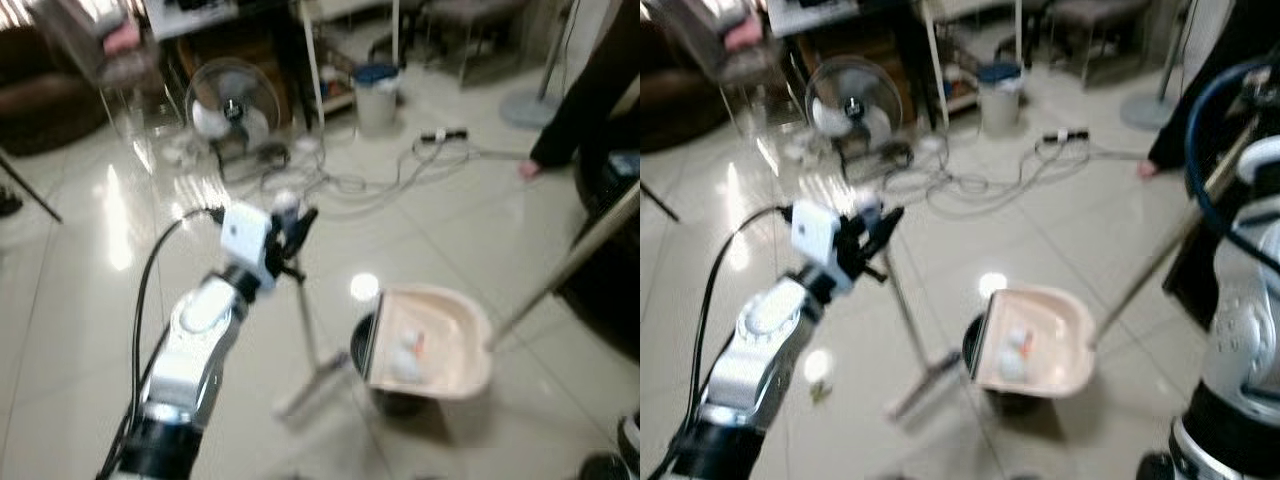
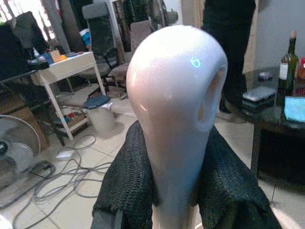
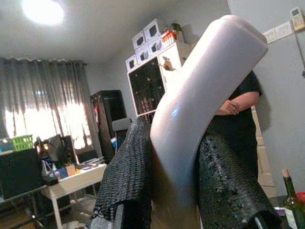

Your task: Sweep floor

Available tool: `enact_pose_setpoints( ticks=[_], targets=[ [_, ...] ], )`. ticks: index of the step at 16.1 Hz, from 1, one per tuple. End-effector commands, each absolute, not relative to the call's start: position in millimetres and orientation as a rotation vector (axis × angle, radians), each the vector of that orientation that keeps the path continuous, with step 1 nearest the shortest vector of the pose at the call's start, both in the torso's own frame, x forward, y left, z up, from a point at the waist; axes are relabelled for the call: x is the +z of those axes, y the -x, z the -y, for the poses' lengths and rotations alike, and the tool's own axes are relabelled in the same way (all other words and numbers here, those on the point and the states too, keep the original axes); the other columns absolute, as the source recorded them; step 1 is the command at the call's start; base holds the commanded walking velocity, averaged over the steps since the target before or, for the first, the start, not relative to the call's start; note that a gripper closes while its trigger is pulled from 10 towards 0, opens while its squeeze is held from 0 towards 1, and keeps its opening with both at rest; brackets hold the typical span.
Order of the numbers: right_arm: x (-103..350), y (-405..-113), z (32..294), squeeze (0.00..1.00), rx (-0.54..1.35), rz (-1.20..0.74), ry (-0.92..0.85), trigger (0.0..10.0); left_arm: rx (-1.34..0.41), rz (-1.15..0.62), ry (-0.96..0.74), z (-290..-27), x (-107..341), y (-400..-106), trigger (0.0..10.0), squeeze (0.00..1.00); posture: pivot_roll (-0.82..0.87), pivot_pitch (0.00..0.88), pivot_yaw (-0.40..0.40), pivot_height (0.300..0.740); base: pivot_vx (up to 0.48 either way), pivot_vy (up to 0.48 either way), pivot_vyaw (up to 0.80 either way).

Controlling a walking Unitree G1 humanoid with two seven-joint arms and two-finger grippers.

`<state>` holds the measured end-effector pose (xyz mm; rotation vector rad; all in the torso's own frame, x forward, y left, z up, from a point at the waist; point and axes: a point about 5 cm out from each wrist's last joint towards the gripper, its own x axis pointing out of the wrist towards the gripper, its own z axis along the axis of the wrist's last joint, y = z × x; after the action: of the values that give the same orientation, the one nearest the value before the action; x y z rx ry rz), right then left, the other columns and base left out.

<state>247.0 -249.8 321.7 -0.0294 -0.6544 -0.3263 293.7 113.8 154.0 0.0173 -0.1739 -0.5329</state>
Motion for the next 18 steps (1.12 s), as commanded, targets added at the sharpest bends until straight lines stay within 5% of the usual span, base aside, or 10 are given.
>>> enact_pose_setpoints(
  ticks=[1,9,18],
  targets=[
    [328.9,-245.4,238.6,0.0,-0.273,0.699,0.003,10.0,-0.502,0.219,-0.065,-125.5,165.3,-295.8,10.0,0.0,-0.1,0.062,0.117,0.74,0.446,0.0,0.0],
    [328.8,-245.2,238.7,0.0,-0.274,0.699,0.003,10.0,-0.502,0.22,-0.065,-125.5,165.2,-295.7,10.0,0.0,-0.1,0.062,0.118,0.74,0.446,0.0,0.0],
    [325.8,-241.7,244.2,0.0,-0.299,0.719,-0.03,10.0,-0.521,0.171,-0.069,-131.1,160.1,-293.1,10.0,0.0,-0.08,0.078,0.125,0.74,-0.098,0.0,0.0]
  ],
)
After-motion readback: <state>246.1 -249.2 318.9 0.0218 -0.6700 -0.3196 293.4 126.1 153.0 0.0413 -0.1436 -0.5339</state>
